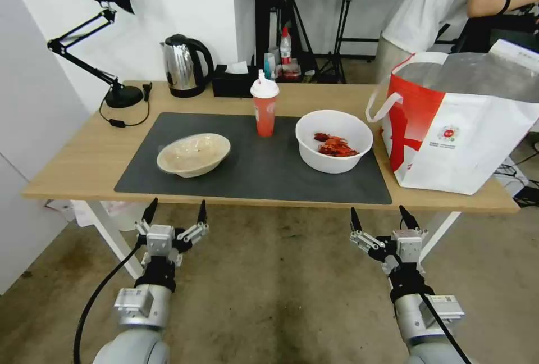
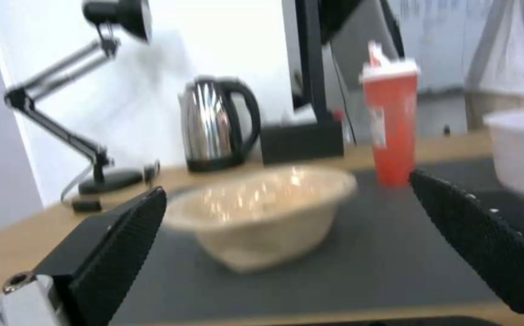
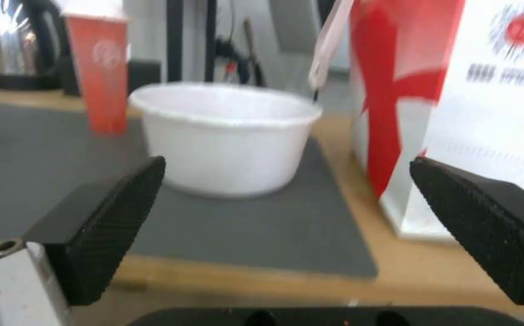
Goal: Pick up the trash from the table and place it into the takeout bag.
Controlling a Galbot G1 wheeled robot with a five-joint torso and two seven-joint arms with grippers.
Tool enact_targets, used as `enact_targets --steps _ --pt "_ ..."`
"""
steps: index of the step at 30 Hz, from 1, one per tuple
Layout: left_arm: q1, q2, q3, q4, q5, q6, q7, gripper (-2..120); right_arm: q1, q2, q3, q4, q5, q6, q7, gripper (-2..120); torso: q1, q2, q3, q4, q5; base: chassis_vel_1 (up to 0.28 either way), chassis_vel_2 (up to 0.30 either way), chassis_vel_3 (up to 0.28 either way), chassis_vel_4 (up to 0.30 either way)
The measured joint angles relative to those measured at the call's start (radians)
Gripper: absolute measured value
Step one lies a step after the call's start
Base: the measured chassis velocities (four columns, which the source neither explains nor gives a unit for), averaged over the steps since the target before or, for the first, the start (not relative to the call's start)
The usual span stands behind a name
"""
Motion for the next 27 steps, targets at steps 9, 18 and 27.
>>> enact_targets --steps 9,18,27 --pt "-0.164 -0.024 -0.001 0.158 -0.004 -0.204 0.015 100 0.154 0.023 -0.005 -0.159 -0.112 0.212 0.075 100 0.000 0.000 0.000 0.0000 -0.0001 0.000 0.000 0.000 0.000" --pt "-0.241 -0.036 -0.001 0.231 -0.009 -0.298 0.032 100 0.226 0.034 -0.004 -0.240 -0.158 0.312 0.099 100 0.000 0.000 0.000 0.0000 -0.0005 0.000 0.000 0.000 0.000" --pt "-0.402 -0.067 0.012 0.388 -0.034 -0.532 0.086 100 0.323 0.045 -0.006 -0.357 -0.203 0.458 0.109 100 0.000 0.000 0.000 0.0000 0.0001 0.000 0.000 0.000 0.000"
